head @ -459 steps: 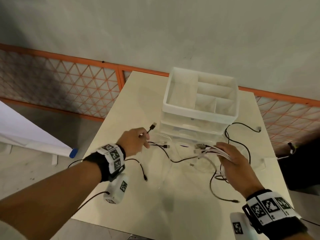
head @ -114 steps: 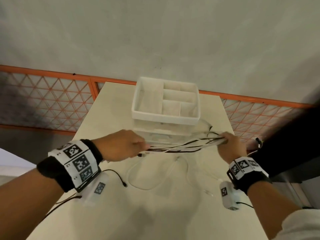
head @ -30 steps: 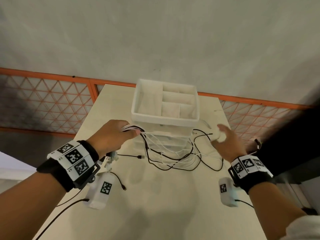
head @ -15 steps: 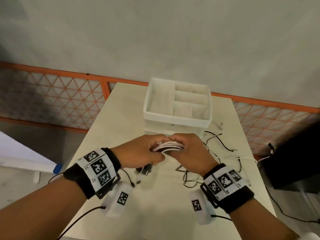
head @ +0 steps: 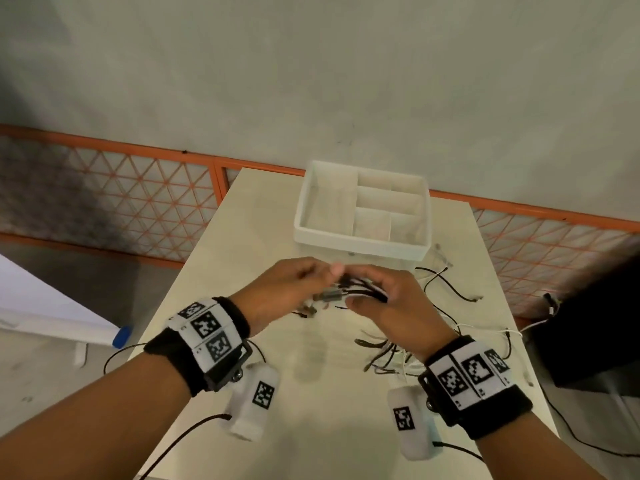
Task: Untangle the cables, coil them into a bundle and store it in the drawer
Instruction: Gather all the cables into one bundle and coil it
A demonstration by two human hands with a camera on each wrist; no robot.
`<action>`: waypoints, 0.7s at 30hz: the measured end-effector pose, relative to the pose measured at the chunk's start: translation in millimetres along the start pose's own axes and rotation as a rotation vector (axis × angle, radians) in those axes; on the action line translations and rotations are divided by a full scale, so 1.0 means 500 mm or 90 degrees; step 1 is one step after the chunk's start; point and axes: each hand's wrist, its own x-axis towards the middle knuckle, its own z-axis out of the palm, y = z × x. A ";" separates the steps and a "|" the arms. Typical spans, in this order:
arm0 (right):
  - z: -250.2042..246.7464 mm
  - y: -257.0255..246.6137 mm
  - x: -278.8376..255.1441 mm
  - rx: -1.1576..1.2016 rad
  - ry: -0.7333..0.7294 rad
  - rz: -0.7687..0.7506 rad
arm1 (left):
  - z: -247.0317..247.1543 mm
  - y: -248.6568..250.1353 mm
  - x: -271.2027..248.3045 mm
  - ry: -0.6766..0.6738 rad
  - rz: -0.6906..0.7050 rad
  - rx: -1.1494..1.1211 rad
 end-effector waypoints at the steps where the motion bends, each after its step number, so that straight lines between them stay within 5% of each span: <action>1: -0.009 0.001 -0.005 0.044 0.006 0.009 | -0.002 -0.005 0.001 0.001 -0.032 -0.089; 5: -0.016 -0.008 -0.022 0.051 -0.024 -0.032 | 0.021 0.000 0.004 -0.070 -0.121 -0.340; 8: -0.005 -0.019 -0.027 0.003 -0.070 -0.041 | 0.042 0.025 0.012 -0.049 -0.116 -0.373; 12: 0.005 -0.023 -0.033 -0.121 -0.114 -0.068 | 0.054 0.043 0.017 -0.027 -0.115 -0.202; 17: 0.008 -0.023 -0.026 -0.174 -0.178 -0.009 | 0.062 0.060 0.003 -0.178 -0.113 -0.061; 21: 0.012 -0.024 -0.019 -0.198 -0.163 0.093 | 0.080 0.051 -0.001 -0.207 0.057 0.129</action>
